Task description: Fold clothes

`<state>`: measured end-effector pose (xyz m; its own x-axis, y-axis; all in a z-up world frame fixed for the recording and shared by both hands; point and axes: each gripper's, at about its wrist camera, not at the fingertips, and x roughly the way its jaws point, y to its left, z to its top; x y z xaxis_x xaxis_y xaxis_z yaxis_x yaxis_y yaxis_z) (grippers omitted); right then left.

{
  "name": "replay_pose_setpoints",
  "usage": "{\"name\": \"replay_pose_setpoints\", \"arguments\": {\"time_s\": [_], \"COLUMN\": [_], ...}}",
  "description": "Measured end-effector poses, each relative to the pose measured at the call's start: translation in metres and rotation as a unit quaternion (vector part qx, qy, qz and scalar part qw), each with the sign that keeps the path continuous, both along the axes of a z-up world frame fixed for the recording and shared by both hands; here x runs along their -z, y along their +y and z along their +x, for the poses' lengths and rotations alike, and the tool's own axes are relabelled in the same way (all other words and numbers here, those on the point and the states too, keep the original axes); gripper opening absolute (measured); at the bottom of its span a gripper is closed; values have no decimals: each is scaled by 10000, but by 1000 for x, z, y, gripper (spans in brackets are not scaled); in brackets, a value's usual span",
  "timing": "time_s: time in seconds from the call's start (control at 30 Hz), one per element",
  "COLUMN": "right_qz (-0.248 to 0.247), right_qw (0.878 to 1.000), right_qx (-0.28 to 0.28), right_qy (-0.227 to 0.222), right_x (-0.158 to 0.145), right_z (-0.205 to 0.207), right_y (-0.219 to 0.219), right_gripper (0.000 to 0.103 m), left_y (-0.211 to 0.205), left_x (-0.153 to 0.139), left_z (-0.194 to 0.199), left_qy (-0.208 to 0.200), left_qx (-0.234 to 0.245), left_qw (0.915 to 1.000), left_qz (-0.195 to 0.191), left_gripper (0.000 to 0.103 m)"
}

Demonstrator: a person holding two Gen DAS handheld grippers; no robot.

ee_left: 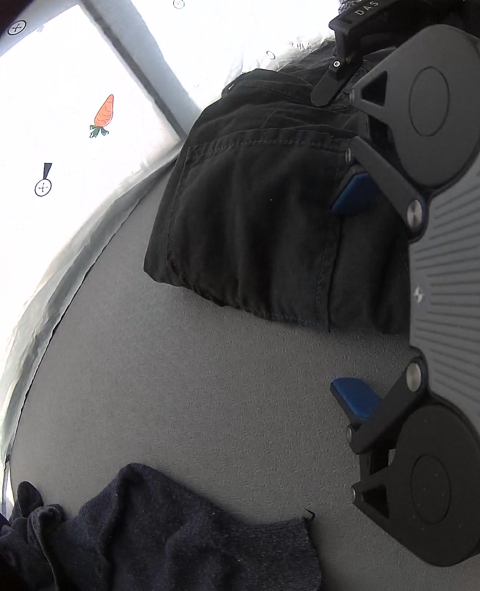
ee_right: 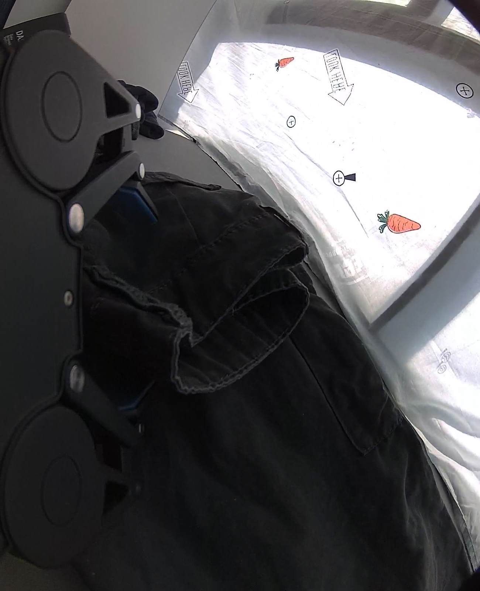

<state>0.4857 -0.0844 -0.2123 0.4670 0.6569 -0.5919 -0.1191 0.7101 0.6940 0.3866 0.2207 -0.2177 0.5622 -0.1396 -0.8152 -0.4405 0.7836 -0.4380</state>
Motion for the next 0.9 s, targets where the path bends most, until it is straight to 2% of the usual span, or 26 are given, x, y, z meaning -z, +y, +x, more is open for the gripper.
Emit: {"name": "replay_pose_setpoints", "arguments": {"time_s": [0.07,0.17,0.2,0.23,0.3,0.43,0.5,0.6,0.7,0.77,0.83,0.9], "right_qz": [151,516,696,822,904,673,731,923,990,779,523,200], "right_qw": [9998,9968,9953,9948,9954,9955,9931,9878,9837,9850,9894,9943], "right_qx": [53,351,414,408,300,-11,-77,20,242,241,187,183], "right_qy": [144,505,535,440,84,-665,-919,-1250,-1481,-1523,-1342,-1033], "right_x": [6,15,14,11,-2,-44,-65,-94,-115,-119,-110,-82], "right_z": [5,11,11,10,6,1,3,7,13,19,23,34], "right_y": [2,-8,-15,-21,-27,-24,-27,-46,-79,-100,-116,-123], "right_gripper": [74,53,40,29,24,19,19,19,19,19,19,20], "left_y": [-2,-2,-1,0,0,-10,-16,-31,-51,-67,-84,-97], "left_x": [-1,-3,-4,-6,-15,-41,-54,-72,-79,-78,-66,-54], "left_z": [3,1,0,-1,-4,-6,-8,-9,-5,-1,6,10], "left_qy": [53,121,178,226,217,-19,-190,-429,-453,-409,-250,-82], "left_qx": [-22,-63,-111,-162,-270,-316,-380,-397,-227,-74,32,-1], "left_qw": [10000,9999,9998,9996,9994,9984,9977,9954,9920,9887,9853,9817], "left_qz": [45,73,30,-18,50,477,532,756,1154,1442,1691,1901], "left_gripper": [98,98,99,98,98,98,98,98,98,98,98,98]}}
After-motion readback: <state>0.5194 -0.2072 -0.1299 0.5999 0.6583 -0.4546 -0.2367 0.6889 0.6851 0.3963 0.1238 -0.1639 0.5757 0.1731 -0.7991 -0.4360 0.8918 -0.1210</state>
